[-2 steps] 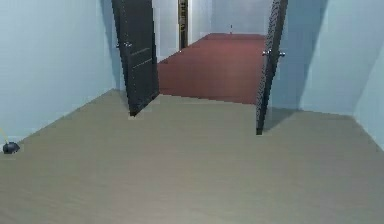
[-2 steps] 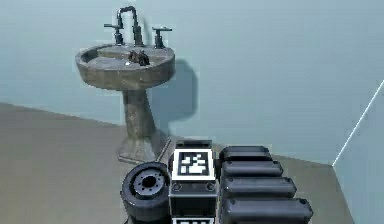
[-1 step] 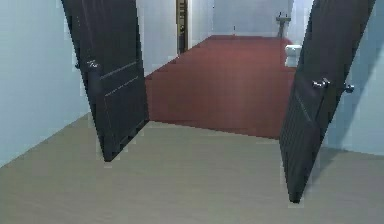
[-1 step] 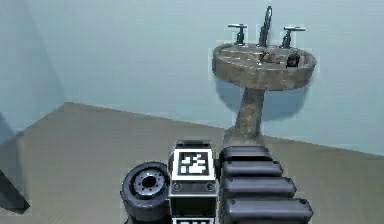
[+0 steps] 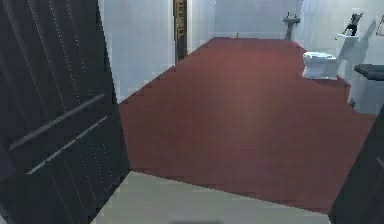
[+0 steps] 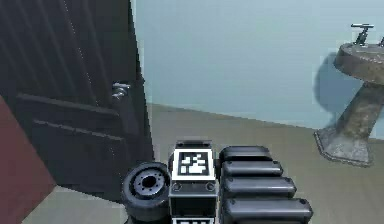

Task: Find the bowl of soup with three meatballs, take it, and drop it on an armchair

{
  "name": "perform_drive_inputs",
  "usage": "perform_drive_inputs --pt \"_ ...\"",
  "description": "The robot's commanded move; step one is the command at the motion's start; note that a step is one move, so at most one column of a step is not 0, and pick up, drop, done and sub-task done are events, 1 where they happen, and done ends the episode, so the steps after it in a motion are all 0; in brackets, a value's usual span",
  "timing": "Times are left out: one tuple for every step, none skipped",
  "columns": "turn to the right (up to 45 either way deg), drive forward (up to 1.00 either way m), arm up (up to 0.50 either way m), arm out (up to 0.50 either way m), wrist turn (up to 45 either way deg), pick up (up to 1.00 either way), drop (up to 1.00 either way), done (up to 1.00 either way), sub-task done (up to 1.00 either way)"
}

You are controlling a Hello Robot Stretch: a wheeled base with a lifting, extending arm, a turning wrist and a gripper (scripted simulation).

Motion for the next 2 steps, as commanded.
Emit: perform_drive_inputs --pt "0.0 1.00 0.00 0.00 0.0 0.00 0.00 0.00 0.00" --pt "0.0 1.00 0.00 0.00 0.0 0.00 0.00 0.00 0.00"
